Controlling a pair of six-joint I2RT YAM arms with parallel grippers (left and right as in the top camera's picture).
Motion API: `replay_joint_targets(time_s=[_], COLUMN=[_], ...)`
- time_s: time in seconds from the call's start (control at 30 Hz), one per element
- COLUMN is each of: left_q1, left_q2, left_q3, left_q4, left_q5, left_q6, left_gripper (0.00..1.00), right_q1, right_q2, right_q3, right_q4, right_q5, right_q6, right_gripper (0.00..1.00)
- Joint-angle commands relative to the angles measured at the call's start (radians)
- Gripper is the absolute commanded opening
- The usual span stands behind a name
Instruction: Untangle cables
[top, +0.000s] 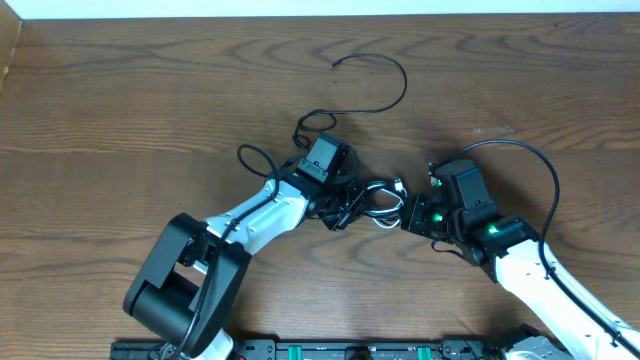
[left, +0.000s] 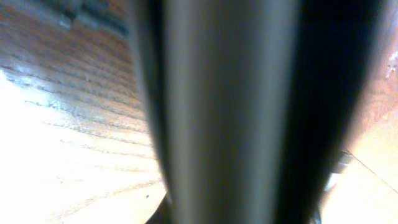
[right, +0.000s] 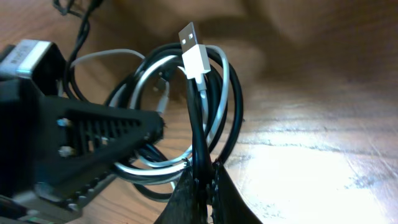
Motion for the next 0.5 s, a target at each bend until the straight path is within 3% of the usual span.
replay_joint_targets(time_s=[0.0,0.2,0.47], left_q1=[0.053,0.151,0.213], left_q2=[0.001,0.001,0.001], left_q3=[0.014,0.014,0.014], left_q4=[-0.002,0.01,0.021], left_q5=[0.04,0.172,0.277], left_q6=[-0.008,0.037,0.064], left_gripper=[0.08,0.07,0.08], right_q1=[-0.003,-0.003,-0.004], right_q2=[-0.004,-0.004,-0.004], right_q3=[0.002,0.002,0.002], right_q4=[-0.063,-0.234,-0.318], right_q5=[0.091,0.361,0.425], right_q6=[-0.013,0.069,0.214], right_gripper=[0.01,0.01,0.01])
